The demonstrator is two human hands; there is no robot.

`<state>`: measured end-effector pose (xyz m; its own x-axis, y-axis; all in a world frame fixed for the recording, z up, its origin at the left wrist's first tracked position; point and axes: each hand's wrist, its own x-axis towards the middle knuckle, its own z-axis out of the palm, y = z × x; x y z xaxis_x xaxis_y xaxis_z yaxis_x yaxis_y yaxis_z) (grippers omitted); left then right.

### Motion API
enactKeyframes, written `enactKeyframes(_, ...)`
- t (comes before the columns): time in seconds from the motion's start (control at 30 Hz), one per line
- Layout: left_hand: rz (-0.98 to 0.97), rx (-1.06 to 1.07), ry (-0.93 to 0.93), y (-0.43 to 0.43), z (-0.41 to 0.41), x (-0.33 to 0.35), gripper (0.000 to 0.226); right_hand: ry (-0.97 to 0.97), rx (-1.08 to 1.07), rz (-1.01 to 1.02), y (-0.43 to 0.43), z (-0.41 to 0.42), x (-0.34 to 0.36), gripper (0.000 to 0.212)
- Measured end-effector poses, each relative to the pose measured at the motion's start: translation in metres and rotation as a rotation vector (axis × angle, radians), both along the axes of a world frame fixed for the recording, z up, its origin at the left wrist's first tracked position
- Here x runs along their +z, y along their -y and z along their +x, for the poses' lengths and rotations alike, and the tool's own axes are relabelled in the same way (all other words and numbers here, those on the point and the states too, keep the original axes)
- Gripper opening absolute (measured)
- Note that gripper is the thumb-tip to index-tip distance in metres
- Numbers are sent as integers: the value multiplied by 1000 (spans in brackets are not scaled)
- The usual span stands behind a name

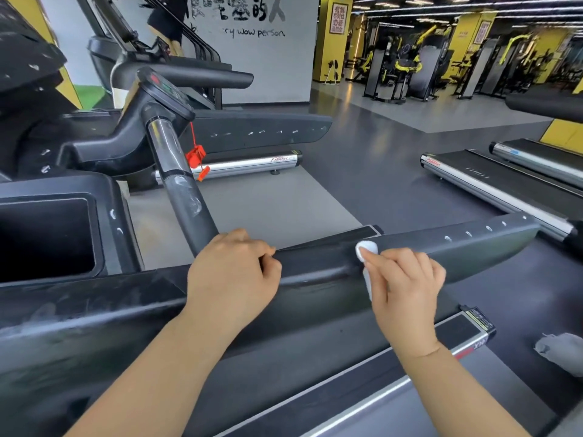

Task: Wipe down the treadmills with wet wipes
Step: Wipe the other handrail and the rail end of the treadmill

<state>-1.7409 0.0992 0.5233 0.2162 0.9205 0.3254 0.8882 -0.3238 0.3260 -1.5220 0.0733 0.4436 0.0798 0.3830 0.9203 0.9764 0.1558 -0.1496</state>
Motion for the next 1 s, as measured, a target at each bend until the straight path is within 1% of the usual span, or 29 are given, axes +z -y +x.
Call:
enactKeyframes(0.07,-4,8,-24,-1,5,2,32,-16,48,-42,-8,-17,18,18)
enactKeyframes(0.17,-3,-51,-10,1,17,1,46,143,14,-121,-26,-48,40,17)
enactKeyframes(0.23,2,-82,-52,3,22,0,51,241,-13,-195,-31,-49,43,17)
enactKeyframes(0.3,-8,-83,-82,2,20,0,50,285,-22,-271,-32,-34,43,19)
enactKeyframes(0.37,-34,-96,-75,-2,18,2,40,324,-78,-373,-31,-13,45,27)
enactKeyframes(0.43,-38,-113,-91,-3,17,4,37,310,-168,-487,-30,6,53,28)
enactKeyframes(0.5,-32,-117,-131,-4,19,6,36,179,-180,-539,-27,9,63,22)
enactKeyframes(0.53,-31,-117,-148,-5,20,7,35,136,-178,-501,-25,1,65,19)
enactKeyframes(0.57,-31,-118,-162,-6,20,7,35,135,-164,-436,-24,-14,65,17)
enactKeyframes(0.63,-29,-124,-188,-8,19,8,34,197,-139,-324,-21,-49,56,18)
enactKeyframes(0.7,-27,-144,-212,-8,16,8,34,242,-128,-276,-18,-66,39,23)
enactKeyframes(0.8,-32,-174,-208,-9,13,7,34,255,-141,-220,-15,-51,30,22)
enactKeyframes(0.87,-44,-190,-194,-10,11,8,35,258,-199,-210,-11,-33,27,23)
enactKeyframes(0.93,-48,-209,-206,-9,9,8,36,229,-276,-201,-6,-17,24,28)
enactKeyframes(1.0,-44,-230,-209,-8,8,8,37,186,-287,-162,1,-17,22,30)
